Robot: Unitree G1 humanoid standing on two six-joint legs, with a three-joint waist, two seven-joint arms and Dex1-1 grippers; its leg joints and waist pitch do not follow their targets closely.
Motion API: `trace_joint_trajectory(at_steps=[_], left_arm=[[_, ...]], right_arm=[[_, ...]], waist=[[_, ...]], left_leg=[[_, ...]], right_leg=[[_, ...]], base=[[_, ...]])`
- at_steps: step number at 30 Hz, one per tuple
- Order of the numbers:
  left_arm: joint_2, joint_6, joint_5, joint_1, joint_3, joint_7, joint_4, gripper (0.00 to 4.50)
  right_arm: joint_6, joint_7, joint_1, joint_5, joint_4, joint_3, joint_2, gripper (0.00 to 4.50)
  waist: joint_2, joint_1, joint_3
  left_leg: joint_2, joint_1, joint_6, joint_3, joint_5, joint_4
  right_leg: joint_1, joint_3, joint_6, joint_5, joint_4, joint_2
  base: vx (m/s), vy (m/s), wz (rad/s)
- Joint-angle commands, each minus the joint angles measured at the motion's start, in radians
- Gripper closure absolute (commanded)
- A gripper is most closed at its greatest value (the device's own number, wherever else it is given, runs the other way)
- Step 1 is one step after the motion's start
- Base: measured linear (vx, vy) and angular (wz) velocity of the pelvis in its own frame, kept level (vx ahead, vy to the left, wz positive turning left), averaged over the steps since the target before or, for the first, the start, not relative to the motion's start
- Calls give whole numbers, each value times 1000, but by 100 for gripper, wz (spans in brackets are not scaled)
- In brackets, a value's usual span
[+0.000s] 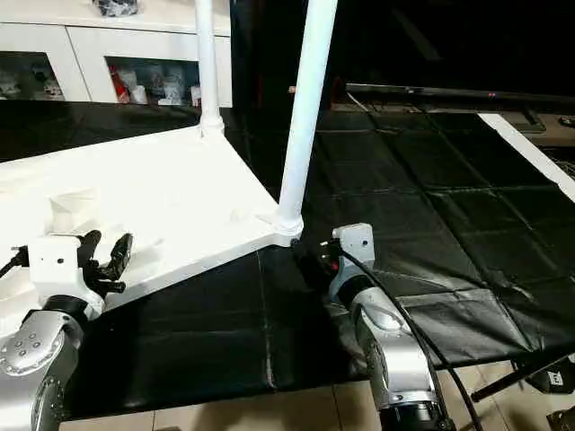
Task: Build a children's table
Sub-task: Rotate leg to tighten
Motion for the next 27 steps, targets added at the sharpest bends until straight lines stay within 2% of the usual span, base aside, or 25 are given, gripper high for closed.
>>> trace_joint_trajectory(at_steps=[1,27], left_arm=[[0,-9,-4,-1,-3,-2,3,203],[0,-9,-4,-1,-3,-2,3,203]], right_arm=[[8,3,-11,7,-7,2,-9,0],[8,3,-11,7,-7,2,-9,0]], waist=[[15,2,-55],[15,1,-54]], left_leg=[[41,2,2,-17,-201,-76],[41,1,1,-17,-205,-77]], right_leg=[[46,80,-66,-227,-75,-73],[45,80,-64,-232,-76,-73]], base=[[0,0,0],[0,0,0]])
